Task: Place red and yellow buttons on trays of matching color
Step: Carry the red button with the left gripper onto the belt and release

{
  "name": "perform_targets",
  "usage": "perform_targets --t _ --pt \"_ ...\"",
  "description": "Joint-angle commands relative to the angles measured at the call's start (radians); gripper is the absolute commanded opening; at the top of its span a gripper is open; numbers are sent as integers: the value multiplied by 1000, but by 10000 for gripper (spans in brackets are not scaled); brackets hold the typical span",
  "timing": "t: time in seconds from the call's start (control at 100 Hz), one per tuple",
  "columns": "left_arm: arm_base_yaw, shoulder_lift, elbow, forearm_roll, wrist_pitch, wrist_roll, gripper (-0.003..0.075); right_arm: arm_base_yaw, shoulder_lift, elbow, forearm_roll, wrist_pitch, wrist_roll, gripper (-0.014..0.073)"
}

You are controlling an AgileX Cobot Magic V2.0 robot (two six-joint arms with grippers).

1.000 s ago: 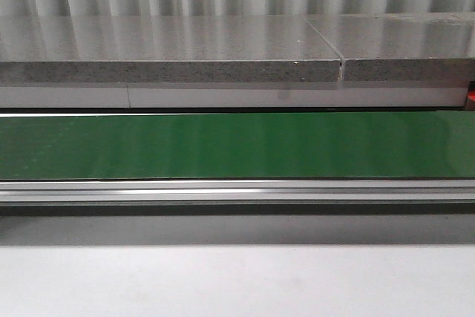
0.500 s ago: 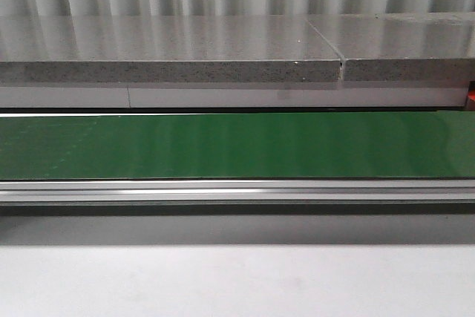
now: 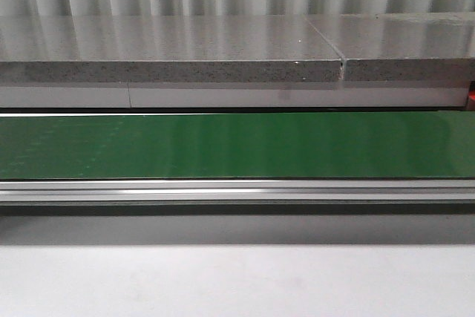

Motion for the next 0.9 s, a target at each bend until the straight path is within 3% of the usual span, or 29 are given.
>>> perform_targets --t 0.0,0.19,0.45,0.67,0.89 --pt "0 -85 -29 -4 -14 1 -19 3 -3 -24 -5 -70 -12 -68" --pt "-8 -216 -29 -6 22 1 -19 3 -3 -24 -5 -70 -12 -68" --pt "-126 -370 -29 -8 26 31 -20 3 -3 -24 -5 -70 -12 -68" --pt "-256 -340 -31 -9 37 55 -20 3 -3 -24 -5 -70 -12 -68" --pt "-293 -253 -31 -10 11 77 -20 3 -3 -24 -5 -69 -12 -68"
